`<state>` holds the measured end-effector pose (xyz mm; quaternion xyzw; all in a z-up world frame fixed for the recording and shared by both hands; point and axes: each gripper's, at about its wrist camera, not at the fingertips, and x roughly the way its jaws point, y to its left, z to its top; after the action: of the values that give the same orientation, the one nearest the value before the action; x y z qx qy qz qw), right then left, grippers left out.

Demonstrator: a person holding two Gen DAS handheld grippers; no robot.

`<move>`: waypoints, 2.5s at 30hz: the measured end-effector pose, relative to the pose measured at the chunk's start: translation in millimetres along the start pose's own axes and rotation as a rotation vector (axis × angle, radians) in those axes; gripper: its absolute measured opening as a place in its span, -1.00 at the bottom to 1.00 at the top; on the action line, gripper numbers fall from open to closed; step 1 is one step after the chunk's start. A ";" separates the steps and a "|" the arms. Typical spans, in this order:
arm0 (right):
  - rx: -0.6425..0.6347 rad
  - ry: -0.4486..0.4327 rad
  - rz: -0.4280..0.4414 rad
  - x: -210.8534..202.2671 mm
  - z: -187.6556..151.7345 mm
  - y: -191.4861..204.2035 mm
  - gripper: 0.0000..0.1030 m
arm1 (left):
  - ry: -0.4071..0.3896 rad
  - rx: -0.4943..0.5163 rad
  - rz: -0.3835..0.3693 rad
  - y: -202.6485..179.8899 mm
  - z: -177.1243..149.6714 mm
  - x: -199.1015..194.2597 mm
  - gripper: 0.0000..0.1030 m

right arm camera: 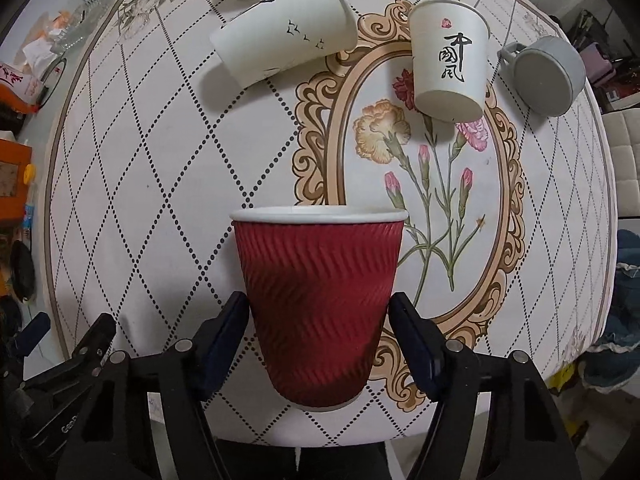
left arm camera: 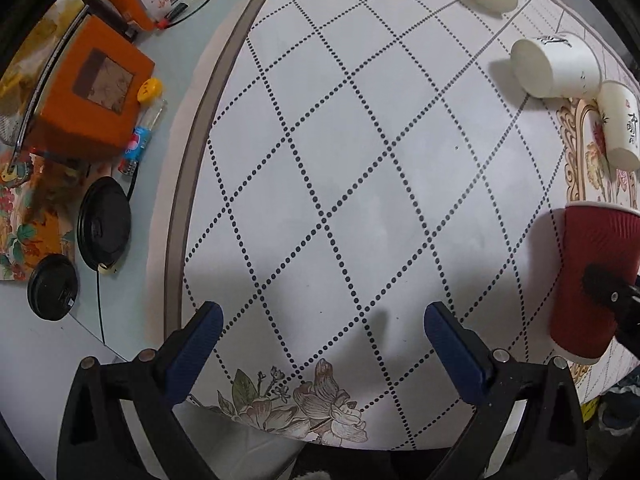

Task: Flip cup upright
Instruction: 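Grasp the red cup with the right tool while the left tool releases it, then rotate the held red cup with the right tool so its rim faces up, then lower the red cup onto the floral oval and open the right tool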

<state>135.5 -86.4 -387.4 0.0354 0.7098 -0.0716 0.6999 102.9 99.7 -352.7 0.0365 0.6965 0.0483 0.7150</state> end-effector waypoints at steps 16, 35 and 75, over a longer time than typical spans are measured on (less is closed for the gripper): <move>0.129 -0.307 0.138 -39.6 -1.8 -26.8 0.41 | 0.102 -0.011 -0.053 -2.4 19.3 13.8 1.00; 0.136 -0.693 0.026 -25.4 -25.9 -15.9 0.41 | 0.076 0.040 -0.045 -31.7 39.5 25.9 1.00; 0.076 -0.615 -0.075 -194.7 -216.1 -105.3 1.00 | -0.450 0.020 -0.008 -43.8 -163.8 -224.9 1.00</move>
<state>-90.4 -147.9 -185.3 0.0123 0.4623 -0.1311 0.8769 -65.7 26.8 -139.1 0.0506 0.5202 0.0294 0.8521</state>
